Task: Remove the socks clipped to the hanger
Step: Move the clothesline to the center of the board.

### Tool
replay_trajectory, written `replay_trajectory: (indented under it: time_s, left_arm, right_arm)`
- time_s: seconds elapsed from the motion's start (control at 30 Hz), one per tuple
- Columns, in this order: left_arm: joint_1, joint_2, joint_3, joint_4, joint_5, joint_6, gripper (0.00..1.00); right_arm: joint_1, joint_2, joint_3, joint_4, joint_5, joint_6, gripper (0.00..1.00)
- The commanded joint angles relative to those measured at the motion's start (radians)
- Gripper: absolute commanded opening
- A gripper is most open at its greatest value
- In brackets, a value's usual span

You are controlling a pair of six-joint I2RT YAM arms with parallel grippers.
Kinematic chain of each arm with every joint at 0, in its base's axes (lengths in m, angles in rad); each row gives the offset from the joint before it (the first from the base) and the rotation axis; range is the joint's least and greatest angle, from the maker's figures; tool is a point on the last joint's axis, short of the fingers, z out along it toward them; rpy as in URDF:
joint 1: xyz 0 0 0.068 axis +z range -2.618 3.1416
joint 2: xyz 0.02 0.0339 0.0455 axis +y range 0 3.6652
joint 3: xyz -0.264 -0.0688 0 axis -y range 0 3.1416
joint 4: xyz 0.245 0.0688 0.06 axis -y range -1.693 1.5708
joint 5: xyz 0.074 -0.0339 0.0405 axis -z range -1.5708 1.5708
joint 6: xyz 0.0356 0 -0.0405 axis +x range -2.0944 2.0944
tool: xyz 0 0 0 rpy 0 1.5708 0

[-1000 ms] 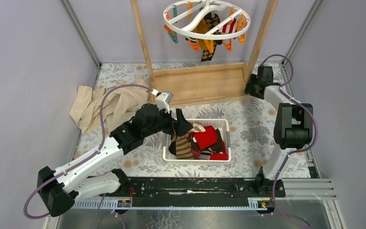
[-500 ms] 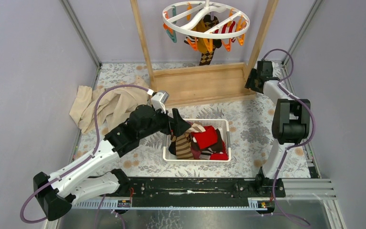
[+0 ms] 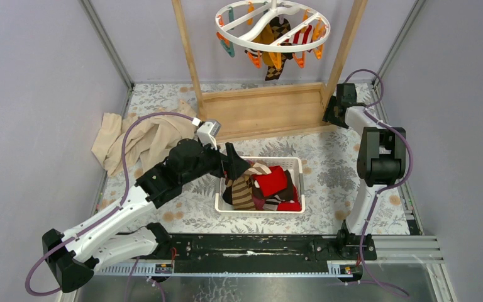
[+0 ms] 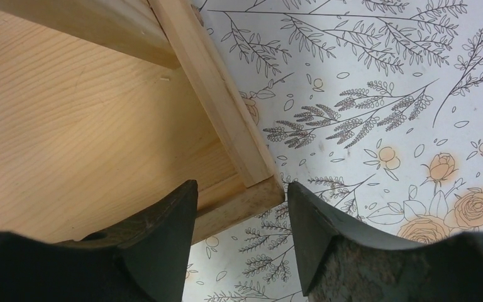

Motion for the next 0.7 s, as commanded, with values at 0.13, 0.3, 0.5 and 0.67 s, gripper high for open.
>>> replay_trajectory:
  time_s: [0.13, 0.3, 0.5, 0.67]
  left_arm:
    - [-0.004, -0.017, 0.017, -0.030, -0.035, 0.008, 0.99]
    - [-0.003, -0.026, 0.026, -0.039, -0.031, 0.006, 0.99]
    - [-0.003, -0.052, 0.029, -0.051, -0.024, -0.001, 0.99]
    - [-0.004, -0.081, 0.018, -0.057, -0.021, -0.010, 0.99]
  right_arm:
    - [-0.003, -0.099, -0.104, -0.080, -0.001, 0.001, 0.58]
    - [-0.002, -0.177, -0.200, -0.071, 0.001, 0.006, 0.57]
    - [-0.002, -0.282, -0.299, -0.075, -0.009, 0.012, 0.57]
    - [-0.001, -0.366, -0.351, -0.087, -0.028, 0.007, 0.57]
